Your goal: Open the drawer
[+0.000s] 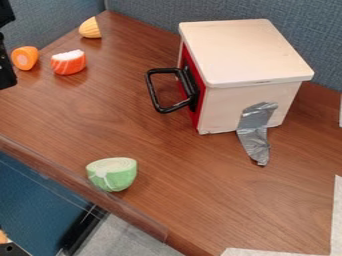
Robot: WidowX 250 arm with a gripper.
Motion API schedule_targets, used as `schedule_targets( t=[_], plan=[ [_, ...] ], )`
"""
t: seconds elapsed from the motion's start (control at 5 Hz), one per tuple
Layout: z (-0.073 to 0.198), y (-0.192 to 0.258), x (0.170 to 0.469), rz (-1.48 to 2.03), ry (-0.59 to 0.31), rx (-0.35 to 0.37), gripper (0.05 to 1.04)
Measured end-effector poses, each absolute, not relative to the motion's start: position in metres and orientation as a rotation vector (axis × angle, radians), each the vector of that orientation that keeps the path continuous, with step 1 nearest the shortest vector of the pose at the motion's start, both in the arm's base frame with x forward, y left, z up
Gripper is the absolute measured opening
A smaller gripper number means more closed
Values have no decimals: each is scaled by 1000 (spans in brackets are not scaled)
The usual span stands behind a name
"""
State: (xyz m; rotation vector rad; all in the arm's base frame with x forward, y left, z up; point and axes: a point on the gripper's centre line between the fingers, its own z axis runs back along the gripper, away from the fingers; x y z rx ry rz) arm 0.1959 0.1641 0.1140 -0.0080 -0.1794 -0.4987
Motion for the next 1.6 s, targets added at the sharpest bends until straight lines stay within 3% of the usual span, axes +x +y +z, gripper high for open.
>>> schedule_targets(
  t=[0.2,0.6,1.6],
  plan=[
    [107,161,195,-481,-173,-36,999],
    [95,141,196,-205,-254,-99,999],
    [78,107,282,287,-391,-206,999]
  ],
)
